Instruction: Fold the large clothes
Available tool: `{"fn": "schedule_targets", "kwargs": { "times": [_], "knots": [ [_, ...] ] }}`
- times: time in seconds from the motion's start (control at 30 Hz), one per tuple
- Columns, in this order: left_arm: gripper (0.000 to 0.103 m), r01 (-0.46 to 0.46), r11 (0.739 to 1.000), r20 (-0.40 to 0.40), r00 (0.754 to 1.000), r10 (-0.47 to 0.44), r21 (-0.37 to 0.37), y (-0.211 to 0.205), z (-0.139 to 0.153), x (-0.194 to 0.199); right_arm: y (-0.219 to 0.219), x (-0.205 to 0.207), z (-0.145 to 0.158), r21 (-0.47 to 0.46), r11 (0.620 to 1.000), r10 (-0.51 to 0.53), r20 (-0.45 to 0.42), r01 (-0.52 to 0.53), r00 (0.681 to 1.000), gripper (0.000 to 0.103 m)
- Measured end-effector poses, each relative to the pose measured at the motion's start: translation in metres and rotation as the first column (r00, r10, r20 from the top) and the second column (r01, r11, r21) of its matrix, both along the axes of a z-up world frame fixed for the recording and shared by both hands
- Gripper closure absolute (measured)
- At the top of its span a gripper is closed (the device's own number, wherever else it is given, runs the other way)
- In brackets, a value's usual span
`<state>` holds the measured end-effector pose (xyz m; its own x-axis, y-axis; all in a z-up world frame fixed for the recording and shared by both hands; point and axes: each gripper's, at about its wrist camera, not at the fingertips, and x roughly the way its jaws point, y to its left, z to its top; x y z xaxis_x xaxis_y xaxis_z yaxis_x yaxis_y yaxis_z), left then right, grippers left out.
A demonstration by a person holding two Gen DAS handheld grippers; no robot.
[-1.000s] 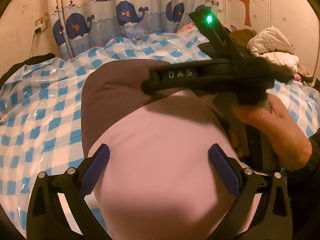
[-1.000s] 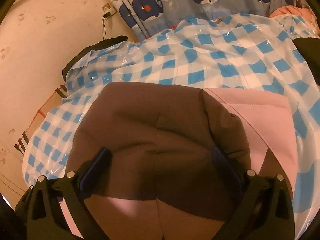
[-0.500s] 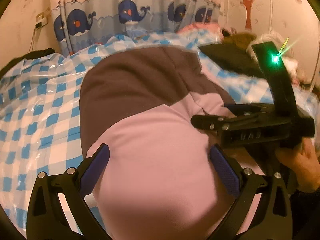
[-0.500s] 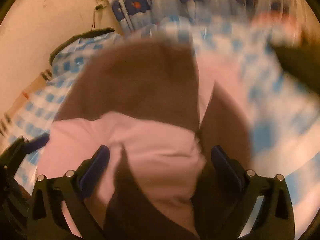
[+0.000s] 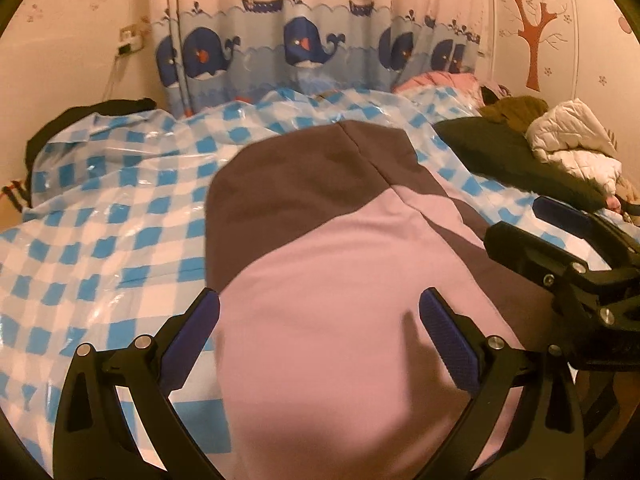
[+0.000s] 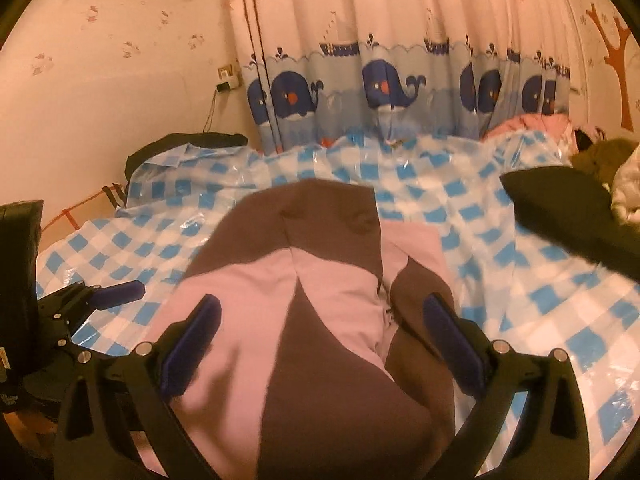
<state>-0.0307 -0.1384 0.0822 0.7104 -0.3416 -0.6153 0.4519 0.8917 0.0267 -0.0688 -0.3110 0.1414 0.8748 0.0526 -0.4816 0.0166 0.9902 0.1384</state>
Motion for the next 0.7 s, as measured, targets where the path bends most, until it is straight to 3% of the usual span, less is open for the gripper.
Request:
{"fn": "schedule_targets", "kwargs": {
  "times": [0.27, 0.4, 0.53, 0.7],
  "knots": [
    [0.007, -0.043, 0.999, 0.025, 0.999, 0.043, 0.021, 0.015, 0.013, -0.008, 0.002, -0.006, 0.010, 0.049, 0.999, 0.023, -0.011, -0.023, 1.000, 0.006],
    [0.007, -0.063, 0.998, 0.035, 0.997, 0.062, 0.021, 0.022, 0.017, -0.012, 0.003, -0.014, 0.015, 0.030, 1.000, 0.003, -0.007, -0.002, 1.000, 0.006],
    [0.007, -0.087, 0.996, 0.002, 0.996, 0.087, 0.032, 0.020, 0.017, -0.014, 0.018, -0.020, 0.008, -0.021, 0.999, -0.038, -0.086, 0.036, 0.996, 0.006],
    [0.007, -0.102, 0.992, -0.040, 0.994, 0.105, 0.076, 0.019, 0.009, -0.033, 0.033, -0.045, 0.001, -0.020, 0.999, -0.047, -0.180, 0.044, 0.982, 0.006]
  ]
}}
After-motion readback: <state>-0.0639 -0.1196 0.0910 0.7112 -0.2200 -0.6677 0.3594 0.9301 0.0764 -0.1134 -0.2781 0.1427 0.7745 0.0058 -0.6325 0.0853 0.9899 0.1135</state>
